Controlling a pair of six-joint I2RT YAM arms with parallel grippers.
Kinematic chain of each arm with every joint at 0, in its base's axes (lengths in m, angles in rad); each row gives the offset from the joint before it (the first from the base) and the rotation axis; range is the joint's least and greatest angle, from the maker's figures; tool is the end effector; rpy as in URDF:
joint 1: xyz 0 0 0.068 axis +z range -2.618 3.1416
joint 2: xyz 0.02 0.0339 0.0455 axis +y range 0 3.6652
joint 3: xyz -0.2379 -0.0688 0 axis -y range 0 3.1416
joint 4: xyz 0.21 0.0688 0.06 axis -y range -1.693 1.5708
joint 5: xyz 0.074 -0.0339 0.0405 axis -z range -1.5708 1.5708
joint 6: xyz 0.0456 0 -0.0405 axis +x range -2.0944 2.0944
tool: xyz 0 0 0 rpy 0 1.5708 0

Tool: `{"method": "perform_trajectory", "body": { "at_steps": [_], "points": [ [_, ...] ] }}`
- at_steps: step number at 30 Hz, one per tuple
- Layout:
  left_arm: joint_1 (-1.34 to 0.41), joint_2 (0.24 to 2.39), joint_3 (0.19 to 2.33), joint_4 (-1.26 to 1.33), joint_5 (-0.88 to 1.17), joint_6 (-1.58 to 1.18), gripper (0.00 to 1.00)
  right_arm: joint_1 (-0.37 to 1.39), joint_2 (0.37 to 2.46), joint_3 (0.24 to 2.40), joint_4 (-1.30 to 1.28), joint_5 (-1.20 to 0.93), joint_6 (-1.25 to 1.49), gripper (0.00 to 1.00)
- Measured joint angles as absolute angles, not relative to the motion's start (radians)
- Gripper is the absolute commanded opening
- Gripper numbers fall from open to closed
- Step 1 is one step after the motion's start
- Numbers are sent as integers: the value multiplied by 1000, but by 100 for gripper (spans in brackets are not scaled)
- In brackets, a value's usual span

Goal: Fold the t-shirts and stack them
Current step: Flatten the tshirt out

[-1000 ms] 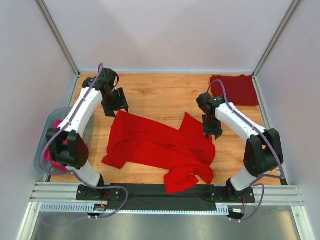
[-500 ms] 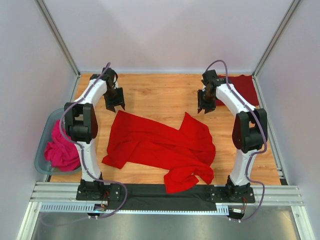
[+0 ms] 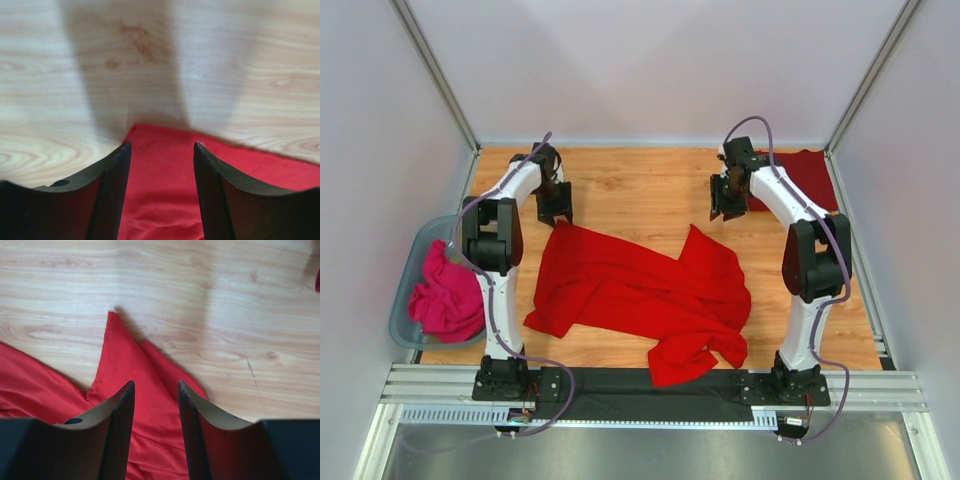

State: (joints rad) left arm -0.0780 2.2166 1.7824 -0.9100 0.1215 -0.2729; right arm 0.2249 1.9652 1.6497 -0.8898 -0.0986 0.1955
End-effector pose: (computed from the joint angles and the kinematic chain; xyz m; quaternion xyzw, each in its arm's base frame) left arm 0.4041 -0.0371 0.1534 -0.0897 0.9877 -0.0791 0.1006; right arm 0.3620 0.0874 0.2135 -0.0234 0.9819 0.0853 0.1674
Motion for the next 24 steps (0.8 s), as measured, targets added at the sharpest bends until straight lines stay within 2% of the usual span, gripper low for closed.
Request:
{"method": "perform_trajectory", "body": {
  "at_steps": [4, 6, 7, 8, 10, 11, 13, 14, 18, 20, 21, 23, 24],
  "points": [
    [-78, 2248, 1832, -905, 122, -258, 58, 217, 2028, 1704, -876, -121, 183, 41],
    [-78, 2249, 1832, -907, 124, -255, 51, 214, 2067, 1727, -861, -145, 177, 43],
    [-78, 2249, 1832, -906, 125, -253, 46, 213, 2082, 1732, -854, -159, 174, 43],
    [-78, 2249, 1832, -908, 126, -250, 34, 212, 2099, 1738, -851, -176, 170, 44],
    [-78, 2249, 1832, -909, 136, -245, 22, 210, 2132, 1753, -851, -209, 167, 45],
    [-78, 2249, 1832, -910, 144, -243, 12, 210, 2148, 1762, -850, -225, 167, 45],
    [-78, 2249, 1832, -916, 160, -249, 3, 211, 2171, 1769, -845, -260, 168, 47],
    [-78, 2249, 1832, -918, 173, -252, 0, 212, 2178, 1768, -842, -282, 171, 47],
    [-78, 2244, 1820, -926, 202, -276, 0, 228, 2181, 1749, -824, -324, 175, 46],
    [-78, 2231, 1798, -943, 204, -295, 0, 242, 2181, 1729, -813, -332, 182, 38],
    [-78, 2219, 1784, -951, 205, -304, 0, 247, 2181, 1722, -813, -332, 186, 23],
    [-78, 2183, 1740, -965, 206, -321, 0, 258, 2181, 1711, -815, -326, 195, 5],
    [-78, 2160, 1716, -972, 207, -332, 0, 263, 2180, 1709, -817, -319, 203, 0]
  ]
}}
